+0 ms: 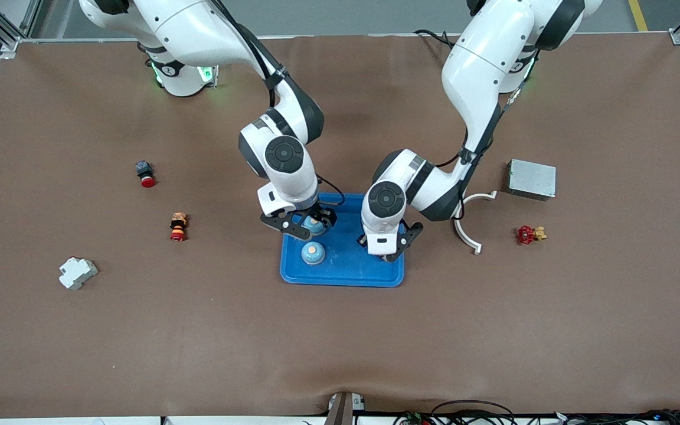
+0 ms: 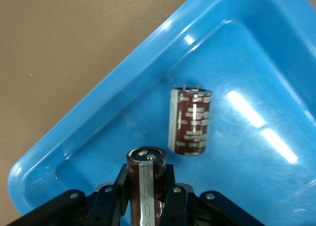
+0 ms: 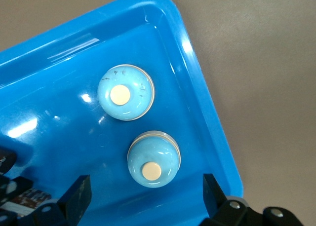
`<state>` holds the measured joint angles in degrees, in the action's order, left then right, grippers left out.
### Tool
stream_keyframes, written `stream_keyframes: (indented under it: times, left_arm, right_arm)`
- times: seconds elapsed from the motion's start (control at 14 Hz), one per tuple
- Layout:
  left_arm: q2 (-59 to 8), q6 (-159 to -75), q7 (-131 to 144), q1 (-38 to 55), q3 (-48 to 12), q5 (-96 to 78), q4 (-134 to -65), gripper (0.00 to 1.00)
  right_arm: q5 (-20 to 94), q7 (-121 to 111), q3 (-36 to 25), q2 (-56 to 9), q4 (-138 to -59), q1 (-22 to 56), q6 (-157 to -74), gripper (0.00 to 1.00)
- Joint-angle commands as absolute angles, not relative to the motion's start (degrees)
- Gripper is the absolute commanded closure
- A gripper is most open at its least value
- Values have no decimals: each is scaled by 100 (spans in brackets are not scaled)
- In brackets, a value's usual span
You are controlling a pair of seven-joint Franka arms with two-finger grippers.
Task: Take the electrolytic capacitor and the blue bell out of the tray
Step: 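Lift the capacitor with the left gripper while the right gripper grasps the bell, then carry the capacitor with the left gripper beside the red valve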
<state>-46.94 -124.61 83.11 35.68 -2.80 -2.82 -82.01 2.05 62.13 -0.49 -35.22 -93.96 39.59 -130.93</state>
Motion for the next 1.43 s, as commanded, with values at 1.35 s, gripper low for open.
stream_keyframes:
  times: [1.35]
  left_arm:
    - [-1318, -10406, 1771, 240, -316, -141, -10459, 100]
  right_arm:
    - [-88, 6407, -123, -4043, -9334, 4175, -13509, 0]
